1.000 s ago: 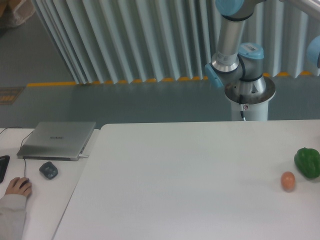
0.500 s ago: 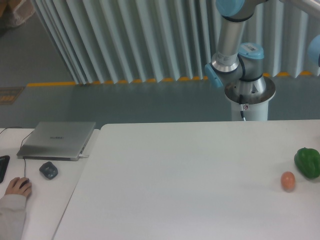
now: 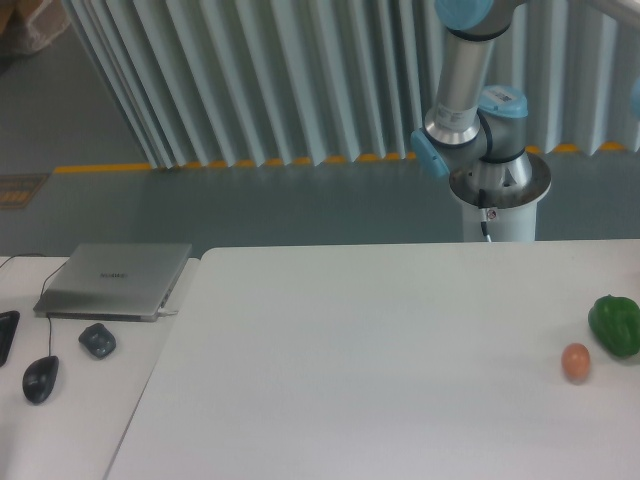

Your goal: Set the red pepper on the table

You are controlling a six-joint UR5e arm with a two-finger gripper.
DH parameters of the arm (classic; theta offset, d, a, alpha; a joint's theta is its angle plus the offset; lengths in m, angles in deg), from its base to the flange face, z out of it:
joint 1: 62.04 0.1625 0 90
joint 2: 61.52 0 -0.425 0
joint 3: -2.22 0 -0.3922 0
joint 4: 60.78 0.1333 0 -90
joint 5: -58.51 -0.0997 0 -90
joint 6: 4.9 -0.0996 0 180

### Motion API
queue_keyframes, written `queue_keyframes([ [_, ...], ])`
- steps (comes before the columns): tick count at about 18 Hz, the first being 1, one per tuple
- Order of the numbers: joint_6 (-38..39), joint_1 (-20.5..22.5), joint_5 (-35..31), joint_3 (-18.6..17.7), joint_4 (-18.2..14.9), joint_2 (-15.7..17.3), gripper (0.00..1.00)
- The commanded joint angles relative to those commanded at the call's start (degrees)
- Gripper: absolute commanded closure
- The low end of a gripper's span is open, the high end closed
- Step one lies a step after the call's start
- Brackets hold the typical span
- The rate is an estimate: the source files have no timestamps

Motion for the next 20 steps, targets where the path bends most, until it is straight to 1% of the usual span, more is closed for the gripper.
queue_keyframes([
  [1,-3.1,0.6,-2.5,-0.1,0.7,-0.3,0.00],
  [2,-4.1,2.4,-3.3,-0.5,1.7,-0.4,0.00],
  [3,-4.4,4.8,-3.3,-2.1,2.7,-0.3,0.00],
  [4,-4.7,6.9,-3.0,-3.5,4.4,-0.4,0.00],
  [5,-4.9,7.6,-3.1,-4.6,6.0,-0.8,0.00],
  [6,-4.5,7.7,-3.6,-6.9,8.0,-1.1,0.00],
  [7,-4.7,7.6,-3.8,-7.7,9.1,-1.7,0.00],
  [9,-3.2,6.5,-6.1,-8.4,9.2,-2.4,0.00],
  [11,-2.3,5.3,-7.8,-8.6,9.2,-2.9,0.00],
  [13,-2.3,5.6,-7.9,-8.7,9.5,-3.8,0.00],
  [16,-2.3,5.8,-8.0,-8.6,10.8,-5.0,0.00],
  [20,-2.0,5.1,-8.2,-8.6,13.2,-7.7,0.00],
])
